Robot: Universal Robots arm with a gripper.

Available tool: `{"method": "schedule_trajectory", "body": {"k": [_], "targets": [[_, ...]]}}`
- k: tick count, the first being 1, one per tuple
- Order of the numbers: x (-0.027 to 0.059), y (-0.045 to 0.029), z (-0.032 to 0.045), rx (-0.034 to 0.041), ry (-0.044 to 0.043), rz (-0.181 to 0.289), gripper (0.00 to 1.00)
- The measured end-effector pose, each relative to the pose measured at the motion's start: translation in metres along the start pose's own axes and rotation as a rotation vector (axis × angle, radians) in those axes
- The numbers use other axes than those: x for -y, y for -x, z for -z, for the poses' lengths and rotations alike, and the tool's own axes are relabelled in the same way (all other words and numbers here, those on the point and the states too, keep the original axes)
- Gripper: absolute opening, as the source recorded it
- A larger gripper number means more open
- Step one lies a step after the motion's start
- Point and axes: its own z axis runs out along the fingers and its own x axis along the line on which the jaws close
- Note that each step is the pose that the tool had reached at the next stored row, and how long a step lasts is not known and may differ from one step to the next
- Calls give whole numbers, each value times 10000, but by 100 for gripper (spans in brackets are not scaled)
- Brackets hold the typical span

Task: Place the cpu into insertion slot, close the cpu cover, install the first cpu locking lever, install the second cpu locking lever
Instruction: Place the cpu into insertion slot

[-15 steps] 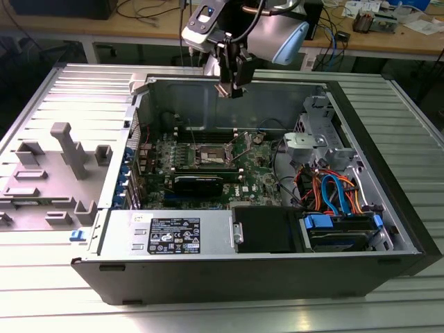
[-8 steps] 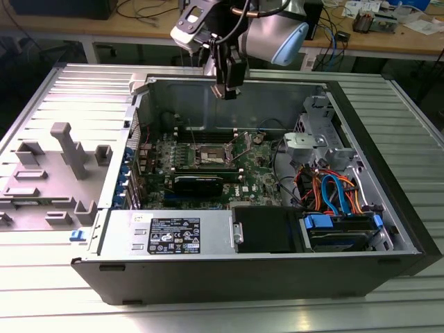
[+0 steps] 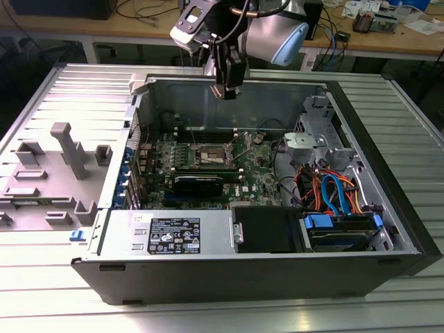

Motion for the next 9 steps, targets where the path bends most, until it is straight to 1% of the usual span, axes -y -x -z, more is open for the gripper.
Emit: {"method": "schedule_trajectory", "body": {"k": [6, 9], "targets": [[0, 0, -1, 3, 1, -45, 54], [0, 0, -3, 16, 4, -188, 54]]}}
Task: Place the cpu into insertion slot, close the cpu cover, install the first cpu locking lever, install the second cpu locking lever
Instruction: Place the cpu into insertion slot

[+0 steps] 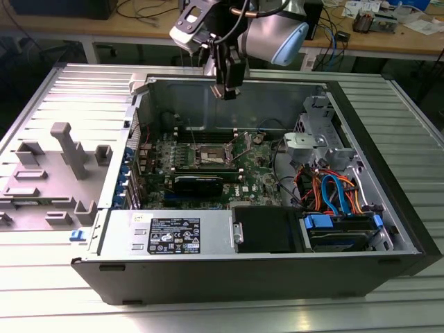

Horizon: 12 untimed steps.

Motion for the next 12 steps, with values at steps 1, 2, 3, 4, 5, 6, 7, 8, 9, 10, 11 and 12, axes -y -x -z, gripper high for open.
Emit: {"method": "schedule_trajectory", "body": {"k": [1, 2, 3, 4, 5, 6, 7, 8, 9, 10, 11, 12], "targets": [[0, 0, -1, 4, 1, -48, 54], [0, 0, -3, 15, 4, -176, 54], [0, 0, -4, 25, 7, -289, 54], [1, 0, -5, 36, 9, -412, 54], [0, 0, -6, 41, 11, -476, 54], [1, 0, -7, 50, 12, -573, 54], [1, 0, -7, 59, 15, -674, 54], [1, 0, -8, 62, 16, -710, 54], [1, 0, -8, 65, 17, -738, 54], [1, 0, -8, 65, 17, -749, 54], [1, 0, -8, 66, 17, -751, 54], [1, 0, -8, 66, 17, -753, 54]]}}
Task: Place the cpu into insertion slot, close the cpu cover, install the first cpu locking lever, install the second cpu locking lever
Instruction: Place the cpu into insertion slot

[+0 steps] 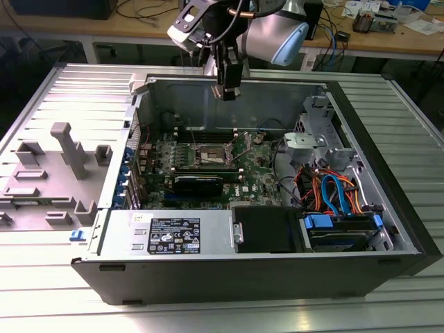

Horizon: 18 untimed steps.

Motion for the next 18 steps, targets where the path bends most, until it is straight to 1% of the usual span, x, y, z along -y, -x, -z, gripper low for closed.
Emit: {"method": "schedule_trajectory", "body": {"k": [8, 12, 14, 18], "targets": [[0, 0, 0, 0, 0, -5, 54], [0, 0, -1, 9, 3, -105, 54], [0, 0, -2, 21, 6, -242, 54], [1, 0, -7, 64, 17, -735, 54]]}}
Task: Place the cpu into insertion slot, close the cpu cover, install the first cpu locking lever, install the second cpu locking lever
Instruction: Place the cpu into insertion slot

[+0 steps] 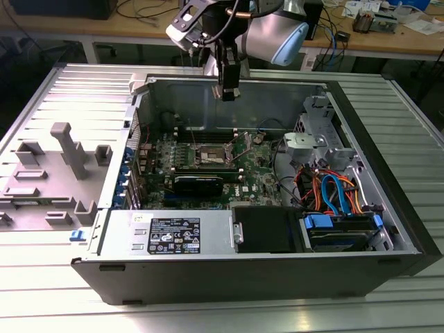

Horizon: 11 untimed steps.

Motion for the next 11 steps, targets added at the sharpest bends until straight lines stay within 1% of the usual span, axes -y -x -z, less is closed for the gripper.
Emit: {"method": "schedule_trajectory", "body": {"k": [5, 7, 11], "targets": [[0, 0, -5, 53, 13, -595, 54], [1, 0, -7, 64, 15, -714, 54], [3, 2, -17, 70, 17, -779, 54]]}}
